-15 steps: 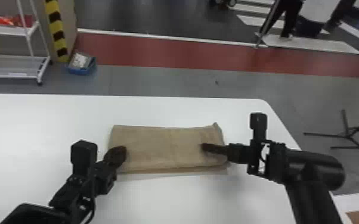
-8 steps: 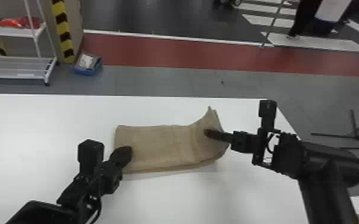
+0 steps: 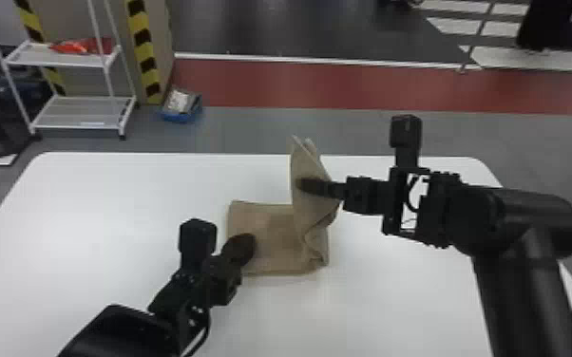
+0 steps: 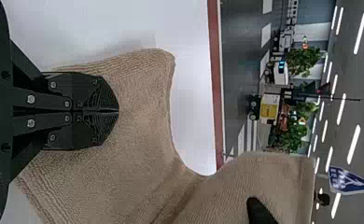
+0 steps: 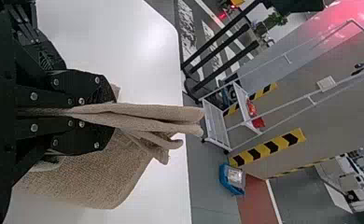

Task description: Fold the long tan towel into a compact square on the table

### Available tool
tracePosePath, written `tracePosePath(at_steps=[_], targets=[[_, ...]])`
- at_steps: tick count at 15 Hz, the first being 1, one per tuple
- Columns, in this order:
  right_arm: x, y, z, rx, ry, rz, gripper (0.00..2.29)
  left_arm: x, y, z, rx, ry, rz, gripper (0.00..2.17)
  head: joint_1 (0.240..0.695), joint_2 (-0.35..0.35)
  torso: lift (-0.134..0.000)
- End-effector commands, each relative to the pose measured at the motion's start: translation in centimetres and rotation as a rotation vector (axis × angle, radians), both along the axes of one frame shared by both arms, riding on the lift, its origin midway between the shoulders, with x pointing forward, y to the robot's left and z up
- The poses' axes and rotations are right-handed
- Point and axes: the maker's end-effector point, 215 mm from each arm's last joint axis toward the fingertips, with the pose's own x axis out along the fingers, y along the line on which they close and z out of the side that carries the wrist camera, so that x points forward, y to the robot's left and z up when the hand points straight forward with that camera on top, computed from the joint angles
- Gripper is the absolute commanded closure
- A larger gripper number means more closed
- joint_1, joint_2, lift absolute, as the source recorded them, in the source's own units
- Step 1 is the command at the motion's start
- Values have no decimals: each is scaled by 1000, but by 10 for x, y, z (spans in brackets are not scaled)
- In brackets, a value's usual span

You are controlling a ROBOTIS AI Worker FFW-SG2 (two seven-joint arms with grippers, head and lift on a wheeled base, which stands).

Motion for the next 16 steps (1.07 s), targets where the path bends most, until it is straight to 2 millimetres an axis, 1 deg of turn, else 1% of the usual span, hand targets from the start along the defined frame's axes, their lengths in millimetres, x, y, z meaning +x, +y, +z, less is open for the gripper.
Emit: tracePosePath(at_steps=[1, 2, 3, 5, 6, 7, 8, 10, 11, 12, 13, 14, 16], targets=[[2, 27, -6, -30, 13, 25, 1298, -3, -2, 2, -1, 4, -2, 2142, 695, -59, -113], [3, 26, -10, -46, 18, 15, 1298, -4, -3, 1, -1, 7, -5, 2142, 695, -48, -113], [1, 29, -16, -65, 26, 21, 1298, -4, -3, 1, 0, 7, -7, 2142, 695, -41, -113], [0, 22, -27, -105, 44, 0, 1298, -3, 0, 2, -1, 5, -1, 2142, 695, -35, -113], [-1, 15, -30, -113, 48, -18, 1298, -1, 0, 4, -2, 2, 1, 2142, 695, -35, -113], [-3, 10, -28, -123, 45, -28, 1298, 1, 1, 6, -2, -2, 2, 2142, 695, -36, -113], [-3, -4, -21, -131, 36, -49, 1298, 2, 2, 7, -2, -3, 5, 2142, 695, -39, -113], [-8, -51, -18, -133, 71, -123, 1298, 3, 6, 6, 0, -3, 10, 2142, 695, -48, -113], [-10, -72, -16, -142, 73, -149, 1298, 3, 6, 6, 1, -4, 10, 2142, 695, -74, -113], [-13, -80, -17, -145, 87, -149, 1295, 3, 4, 7, 3, -4, 8, 2142, 695, -89, -113], [-21, -84, -23, -169, 120, -132, 1295, 2, 2, 6, 5, -5, 4, 2142, 695, -106, -113], [-21, -80, -24, -182, 117, -123, 1288, 2, 1, 6, 4, -5, 4, 2142, 695, -121, -113], [-22, -50, -29, -207, 110, -71, 1288, -1, -1, 4, 9, -2, 2, 2142, 695, -135, -113]])
